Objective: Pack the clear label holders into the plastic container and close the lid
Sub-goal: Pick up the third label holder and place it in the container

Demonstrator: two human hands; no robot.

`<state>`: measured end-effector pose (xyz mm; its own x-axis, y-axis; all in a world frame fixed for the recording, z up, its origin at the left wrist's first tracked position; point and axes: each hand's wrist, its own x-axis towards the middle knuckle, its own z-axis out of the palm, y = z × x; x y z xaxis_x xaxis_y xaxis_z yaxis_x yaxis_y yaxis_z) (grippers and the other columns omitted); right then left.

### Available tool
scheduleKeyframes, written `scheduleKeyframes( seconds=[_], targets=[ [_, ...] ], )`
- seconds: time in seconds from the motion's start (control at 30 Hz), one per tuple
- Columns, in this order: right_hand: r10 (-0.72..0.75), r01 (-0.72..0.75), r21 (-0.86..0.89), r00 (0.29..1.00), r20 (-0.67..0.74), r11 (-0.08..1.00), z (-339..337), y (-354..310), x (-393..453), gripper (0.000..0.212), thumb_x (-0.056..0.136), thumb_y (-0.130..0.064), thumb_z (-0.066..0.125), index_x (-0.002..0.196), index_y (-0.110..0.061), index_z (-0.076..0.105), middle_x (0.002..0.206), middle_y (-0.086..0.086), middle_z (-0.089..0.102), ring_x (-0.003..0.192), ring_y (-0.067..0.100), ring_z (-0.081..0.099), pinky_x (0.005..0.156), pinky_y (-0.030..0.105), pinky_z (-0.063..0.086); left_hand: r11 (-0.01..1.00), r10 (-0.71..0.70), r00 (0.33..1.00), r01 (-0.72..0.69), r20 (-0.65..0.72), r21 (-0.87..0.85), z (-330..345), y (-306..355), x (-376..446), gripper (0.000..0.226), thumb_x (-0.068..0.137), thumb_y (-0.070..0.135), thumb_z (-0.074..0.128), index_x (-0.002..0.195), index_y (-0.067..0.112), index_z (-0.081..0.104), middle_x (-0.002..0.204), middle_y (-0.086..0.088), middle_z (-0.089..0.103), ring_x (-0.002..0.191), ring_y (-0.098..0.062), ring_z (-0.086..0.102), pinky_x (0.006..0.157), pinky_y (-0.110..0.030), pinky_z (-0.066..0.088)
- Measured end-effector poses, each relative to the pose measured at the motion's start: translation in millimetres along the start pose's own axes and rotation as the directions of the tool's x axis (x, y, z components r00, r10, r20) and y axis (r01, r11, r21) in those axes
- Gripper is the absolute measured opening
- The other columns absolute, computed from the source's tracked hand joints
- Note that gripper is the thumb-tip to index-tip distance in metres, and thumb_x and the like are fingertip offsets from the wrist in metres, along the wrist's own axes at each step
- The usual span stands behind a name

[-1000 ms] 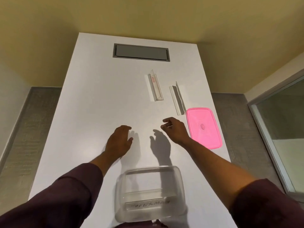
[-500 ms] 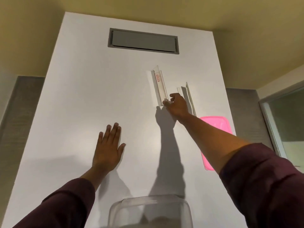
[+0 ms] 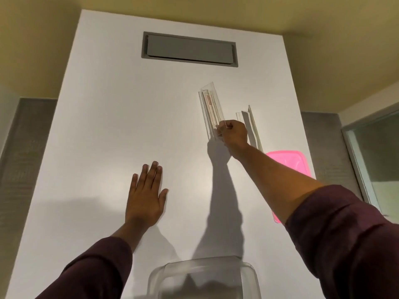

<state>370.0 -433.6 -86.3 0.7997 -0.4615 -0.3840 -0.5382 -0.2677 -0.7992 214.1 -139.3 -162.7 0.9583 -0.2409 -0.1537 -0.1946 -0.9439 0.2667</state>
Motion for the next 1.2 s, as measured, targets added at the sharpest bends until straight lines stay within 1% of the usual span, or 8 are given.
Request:
scheduleKeyframes(
  seconds=[0.1,0.23,0.37,0.53,0.67,0.77,0.97,1.2],
  targets=[
    [0.044,-0.053,0.140,0.997,0.067,0.989,-14,-7,-16,0.019,0.096,-0.014,0.057,0.084,-0.012,0.071,0.071,0.002,0.072,0.052,0.011,0.064,0.042,0.017,0.043,1.000,-0.006,0.999,0.005,0.040,0.021,-1,0,3,0.069,0.100,0.046,0.024,0.159,0.022,-0.002,0.169,0.005,-0.007,0.156,-0.019,-0.008,0.126,-0.048,0.009],
    [0.159,-0.214,0.321,0.969,0.190,0.922,-37,-2,-43,0.021,0.095,-0.004,0.051,0.092,-0.011,0.070,0.071,0.004,0.063,0.057,0.020,0.056,0.059,0.032,0.034,0.999,-0.017,0.992,0.011,0.127,0.046,-6,2,6,0.068,0.101,0.048,0.016,0.159,0.018,-0.006,0.168,0.002,-0.013,0.155,-0.022,-0.009,0.126,-0.046,0.007],
    [0.223,-0.331,0.413,0.931,0.290,0.849,-60,0,-79,0.023,0.096,0.003,0.051,0.111,0.001,0.069,0.070,0.007,0.061,0.053,0.017,0.054,0.057,0.029,0.048,0.999,-0.018,0.970,0.007,0.241,0.044,-28,4,11,0.072,0.103,0.045,0.030,0.159,0.016,-0.006,0.168,0.000,-0.013,0.156,-0.025,-0.001,0.125,-0.041,0.016],
    [0.222,-0.360,0.290,0.883,0.414,0.887,-93,7,-125,0.020,0.096,-0.007,0.061,0.113,0.000,0.070,0.074,0.006,0.062,0.058,0.014,0.050,0.053,0.025,0.046,0.988,-0.002,0.968,0.041,0.252,-0.147,-71,20,-7,0.081,0.098,0.033,0.049,0.159,0.027,-0.004,0.168,0.007,0.010,0.150,-0.022,0.028,0.116,-0.040,0.037],
    [0.212,-0.370,0.250,0.845,0.492,0.895,-115,18,-155,0.024,0.097,-0.007,0.058,0.116,0.002,0.069,0.074,0.004,0.060,0.060,0.013,0.047,0.057,0.025,0.042,0.957,0.177,0.984,-0.177,-0.020,-0.228,-98,49,-31,0.085,0.094,0.026,0.061,0.160,0.021,0.006,0.167,0.008,0.013,0.154,-0.019,0.017,0.122,-0.038,0.027],
    [0.191,-0.352,0.201,0.811,0.553,0.914,-130,26,-174,0.028,0.097,-0.004,0.050,0.116,0.003,0.070,0.075,0.005,0.060,0.061,0.013,0.047,0.058,0.026,0.040,0.905,0.332,0.918,-0.375,-0.219,-0.201,-123,65,-39,0.079,0.091,0.036,0.068,0.156,0.018,0.027,0.164,0.005,0.028,0.151,-0.016,0.026,0.121,-0.033,0.027],
    [0.189,-0.308,0.078,0.743,0.642,0.948,-159,35,-209,0.032,0.096,-0.006,0.049,0.107,-0.001,0.079,0.072,0.003,0.062,0.060,0.013,0.045,0.056,0.026,0.043,0.831,0.542,0.832,-0.552,-0.115,-0.075,-158,85,-55,0.065,0.091,0.048,0.064,0.148,0.026,0.042,0.157,0.013,0.038,0.152,-0.009,0.021,0.126,-0.037,0.014],
    [0.181,-0.290,0.055,0.724,0.665,0.955,-170,52,-251,0.032,0.096,-0.008,0.049,0.108,-0.001,0.079,0.070,0.001,0.057,0.061,0.014,0.040,0.056,0.025,0.036,0.873,0.462,0.887,-0.458,-0.018,-0.166,-162,85,-105,0.038,0.095,0.038,0.061,0.132,0.027,0.059,0.133,0.009,0.063,0.126,-0.015,0.056,0.103,-0.022,0.037]
  ],
)
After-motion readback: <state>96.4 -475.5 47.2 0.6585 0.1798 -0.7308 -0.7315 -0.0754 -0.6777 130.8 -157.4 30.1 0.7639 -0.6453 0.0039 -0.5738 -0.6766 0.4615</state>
